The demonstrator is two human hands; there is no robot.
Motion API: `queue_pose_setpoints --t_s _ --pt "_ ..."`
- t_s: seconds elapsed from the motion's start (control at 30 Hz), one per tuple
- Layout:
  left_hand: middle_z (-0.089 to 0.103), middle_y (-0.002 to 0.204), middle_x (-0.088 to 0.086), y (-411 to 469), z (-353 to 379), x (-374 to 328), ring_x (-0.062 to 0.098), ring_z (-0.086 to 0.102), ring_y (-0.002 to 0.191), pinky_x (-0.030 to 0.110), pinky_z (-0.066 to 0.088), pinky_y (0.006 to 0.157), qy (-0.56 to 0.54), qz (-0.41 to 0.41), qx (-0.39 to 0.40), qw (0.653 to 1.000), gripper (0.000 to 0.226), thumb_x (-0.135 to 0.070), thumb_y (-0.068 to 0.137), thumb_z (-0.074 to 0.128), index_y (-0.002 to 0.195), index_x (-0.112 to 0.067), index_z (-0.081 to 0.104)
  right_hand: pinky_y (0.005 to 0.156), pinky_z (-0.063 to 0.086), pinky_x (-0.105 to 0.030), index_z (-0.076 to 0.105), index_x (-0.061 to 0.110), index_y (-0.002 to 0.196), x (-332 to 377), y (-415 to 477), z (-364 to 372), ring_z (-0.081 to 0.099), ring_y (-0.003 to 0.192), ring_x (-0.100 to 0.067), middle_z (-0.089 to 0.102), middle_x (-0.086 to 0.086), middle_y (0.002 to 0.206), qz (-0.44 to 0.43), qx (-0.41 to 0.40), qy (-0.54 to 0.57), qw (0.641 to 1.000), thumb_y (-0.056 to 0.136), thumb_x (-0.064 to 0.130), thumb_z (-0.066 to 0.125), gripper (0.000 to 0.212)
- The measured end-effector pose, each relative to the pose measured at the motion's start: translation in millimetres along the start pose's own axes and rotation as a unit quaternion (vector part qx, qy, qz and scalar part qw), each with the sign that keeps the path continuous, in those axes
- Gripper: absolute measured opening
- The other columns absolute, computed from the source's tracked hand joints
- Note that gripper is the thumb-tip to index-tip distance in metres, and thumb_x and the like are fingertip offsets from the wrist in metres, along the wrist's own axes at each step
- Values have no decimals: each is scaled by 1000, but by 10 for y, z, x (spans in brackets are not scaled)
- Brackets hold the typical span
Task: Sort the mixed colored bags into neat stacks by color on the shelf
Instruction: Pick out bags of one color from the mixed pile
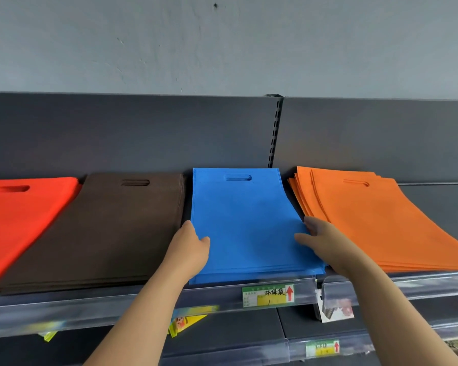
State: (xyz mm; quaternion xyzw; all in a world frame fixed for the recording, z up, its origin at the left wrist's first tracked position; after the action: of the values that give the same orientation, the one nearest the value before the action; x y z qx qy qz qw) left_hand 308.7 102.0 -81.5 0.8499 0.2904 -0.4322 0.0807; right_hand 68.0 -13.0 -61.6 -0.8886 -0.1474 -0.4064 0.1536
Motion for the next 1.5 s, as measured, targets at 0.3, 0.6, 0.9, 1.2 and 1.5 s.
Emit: queue_pose_setpoints --t_s 0.3,0.6,0.9,1.2,1.5 --pt "46 81 7 -311 10 -56 15 35 58 27 30 50 -5 1 27 1000 28 -13 93 48 79 -31 32 69 48 -20 37 9 140 -96 -141 9 57 87 -10 55 2 115 -26 2 -17 1000 88 19 65 60" --pt "32 149 1 -509 -39 -102 13 44 116 19 28 82 43 17 55 997 75 -30 86 69 146 -13 27 89 53 -35 35 20 139 -212 -218 31 58 101 -15 52 2 121 -16 70 -78 994 75 27 77 77" --pt "33 86 -13 -605 -45 -49 12 31 89 15 24 53 153 20 9 988 41 -17 83 68 83 -31 29 75 42 -19 35 16 144 -236 -259 18 54 96 -14 49 1 123 -56 29 -156 986 81 18 70 72" --pt "32 152 0 -570 -64 -88 18 35 136 27 36 101 136 25 19 990 88 -21 79 76 150 -16 24 72 41 -17 31 20 146 -220 -244 36 48 97 -11 41 0 142 -65 8 -181 981 80 20 71 78" --pt "35 148 1 -611 -63 -55 18 39 131 26 38 94 149 28 6 988 85 -23 79 76 148 -16 27 62 42 -12 34 19 144 -231 -307 51 50 90 -10 42 0 141 -68 3 -183 981 80 21 71 74"
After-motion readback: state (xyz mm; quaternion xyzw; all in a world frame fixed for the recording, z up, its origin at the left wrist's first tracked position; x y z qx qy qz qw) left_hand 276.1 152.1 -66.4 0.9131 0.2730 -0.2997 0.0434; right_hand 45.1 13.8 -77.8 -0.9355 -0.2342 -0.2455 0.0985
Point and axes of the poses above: each hand's wrist, its own y-axis towards the middle knuckle, its own z-axis out of the palm, x = y × z, the point moved 6 cm from there along y, towards the middle knuckle
